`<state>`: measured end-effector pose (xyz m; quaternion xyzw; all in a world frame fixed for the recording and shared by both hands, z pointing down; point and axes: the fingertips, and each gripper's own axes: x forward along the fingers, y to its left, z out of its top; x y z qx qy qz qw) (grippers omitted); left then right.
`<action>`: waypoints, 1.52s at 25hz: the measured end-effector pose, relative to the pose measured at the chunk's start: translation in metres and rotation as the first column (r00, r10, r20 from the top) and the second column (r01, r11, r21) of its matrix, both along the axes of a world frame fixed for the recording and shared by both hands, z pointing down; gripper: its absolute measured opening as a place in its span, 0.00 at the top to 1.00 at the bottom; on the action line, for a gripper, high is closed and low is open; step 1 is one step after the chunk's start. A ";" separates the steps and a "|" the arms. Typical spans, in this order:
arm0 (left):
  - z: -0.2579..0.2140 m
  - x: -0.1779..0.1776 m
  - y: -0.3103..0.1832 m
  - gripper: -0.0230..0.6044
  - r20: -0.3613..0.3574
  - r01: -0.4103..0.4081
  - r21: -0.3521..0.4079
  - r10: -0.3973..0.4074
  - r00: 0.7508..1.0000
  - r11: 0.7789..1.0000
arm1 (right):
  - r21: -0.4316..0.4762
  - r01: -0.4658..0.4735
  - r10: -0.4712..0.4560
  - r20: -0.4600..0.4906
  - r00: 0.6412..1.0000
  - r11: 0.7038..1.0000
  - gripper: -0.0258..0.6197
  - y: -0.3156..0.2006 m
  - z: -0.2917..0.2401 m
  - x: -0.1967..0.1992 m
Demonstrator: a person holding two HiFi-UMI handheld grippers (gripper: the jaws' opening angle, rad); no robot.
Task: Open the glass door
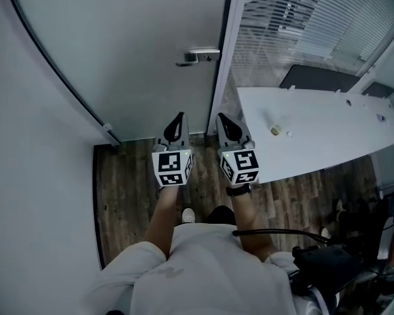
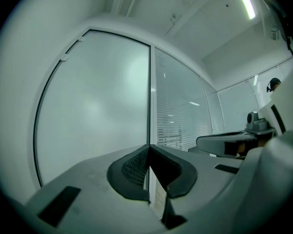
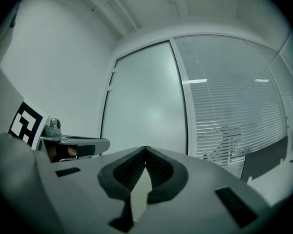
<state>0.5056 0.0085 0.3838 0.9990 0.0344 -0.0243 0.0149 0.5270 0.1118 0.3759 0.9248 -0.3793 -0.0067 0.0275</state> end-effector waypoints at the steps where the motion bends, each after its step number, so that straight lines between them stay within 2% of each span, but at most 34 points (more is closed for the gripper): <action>1: 0.006 0.015 -0.006 0.96 0.014 -0.005 -0.007 0.005 1.000 1.000 | -0.007 -0.006 0.006 0.008 1.000 1.000 0.96 -0.004 0.005 0.012; 5: 0.023 0.075 -0.009 0.96 0.052 -0.028 -0.020 0.029 0.998 0.999 | -0.024 -0.027 0.028 0.027 0.999 0.999 0.96 -0.005 0.017 0.067; 11: 0.033 0.173 -0.010 0.96 0.081 -0.037 0.021 0.035 0.996 0.999 | 0.008 -0.053 0.052 0.024 0.998 0.999 0.96 0.006 0.013 0.166; 15: 0.032 0.231 -0.014 0.96 0.085 -0.007 0.043 0.003 0.996 0.999 | 0.028 -0.056 0.055 0.034 0.998 0.998 0.96 0.016 0.008 0.223; 18: 0.038 0.260 -0.018 0.96 0.099 0.010 0.053 -0.015 0.995 0.999 | 0.029 -0.070 0.068 0.071 0.995 0.997 0.96 0.023 0.023 0.253; 22: 0.053 0.290 -0.028 0.96 0.142 -0.027 0.097 0.013 0.990 0.995 | 0.025 -0.088 0.083 0.133 0.988 0.996 0.96 0.015 0.047 0.285; 25: 0.068 0.310 -0.047 0.96 0.179 -0.046 0.081 0.031 0.983 0.996 | -0.001 -0.107 0.105 0.157 0.982 0.994 0.96 0.006 0.058 0.296; 26: 0.073 0.319 -0.054 0.95 0.197 -0.061 0.084 0.044 0.980 0.995 | -0.004 -0.122 0.121 0.162 0.979 0.993 0.96 0.004 0.059 0.301; 28: 0.083 0.337 -0.065 0.85 0.238 -0.108 0.133 0.074 0.968 0.985 | -0.006 -0.155 0.154 0.168 0.974 0.988 0.96 -0.001 0.062 0.312; 31: 0.098 0.358 -0.080 0.75 0.310 -0.214 0.237 0.135 0.941 0.948 | -0.011 -0.196 0.195 0.178 0.964 0.981 0.96 -0.015 0.067 0.323; 33: 0.113 0.370 -0.083 0.70 0.384 -0.314 0.307 0.184 0.905 0.898 | -0.022 -0.222 0.222 0.186 0.957 0.975 0.96 -0.021 0.069 0.326; 35: 0.138 0.377 -0.085 0.68 0.482 -0.418 0.379 0.210 0.851 0.826 | -0.037 -0.248 0.251 0.189 0.949 0.968 0.96 -0.022 0.073 0.326; 38: 0.166 0.381 -0.091 0.68 0.611 -0.561 0.465 0.210 0.763 0.684 | -0.053 -0.279 0.284 0.193 0.939 0.959 0.96 -0.021 0.078 0.322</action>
